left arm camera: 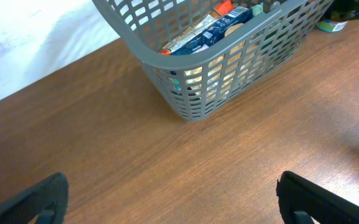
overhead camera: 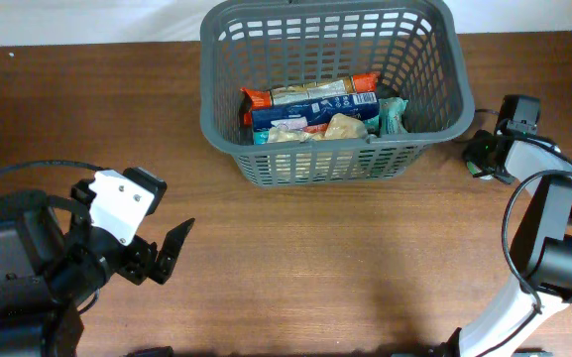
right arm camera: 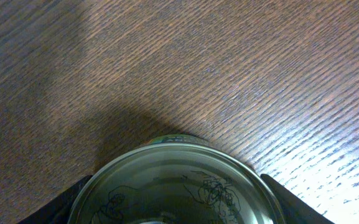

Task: Pack container
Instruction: 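Return the right gripper to the silver tin can and grasp it, then carry the tin can over the basket and drop it inside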

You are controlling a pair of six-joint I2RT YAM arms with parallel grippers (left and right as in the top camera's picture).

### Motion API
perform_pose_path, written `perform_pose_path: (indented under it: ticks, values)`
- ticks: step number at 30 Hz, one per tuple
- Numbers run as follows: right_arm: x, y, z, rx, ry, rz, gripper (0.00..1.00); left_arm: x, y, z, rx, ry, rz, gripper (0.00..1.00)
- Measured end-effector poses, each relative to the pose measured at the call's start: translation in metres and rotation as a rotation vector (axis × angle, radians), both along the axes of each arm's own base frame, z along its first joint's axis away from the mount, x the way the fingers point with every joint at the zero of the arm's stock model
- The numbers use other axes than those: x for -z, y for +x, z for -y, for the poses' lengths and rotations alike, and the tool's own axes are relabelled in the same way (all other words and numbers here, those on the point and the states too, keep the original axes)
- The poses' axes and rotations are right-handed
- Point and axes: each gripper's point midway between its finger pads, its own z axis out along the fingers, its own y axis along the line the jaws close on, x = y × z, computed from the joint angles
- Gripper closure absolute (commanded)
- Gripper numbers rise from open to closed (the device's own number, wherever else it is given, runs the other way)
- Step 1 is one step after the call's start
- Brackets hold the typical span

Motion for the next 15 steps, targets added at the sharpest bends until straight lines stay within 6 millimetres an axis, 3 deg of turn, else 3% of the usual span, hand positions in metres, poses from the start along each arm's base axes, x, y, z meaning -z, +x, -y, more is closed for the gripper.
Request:
perform_pose_path:
  ticks: [15]
  values:
    - [-0.0056, -0.0033, -0.0011, 0.002, 0.003, -0.004, 0.44, 0.0000, 0.0000, 0.0000, 0.000, 0.000, 0.000, 0.01]
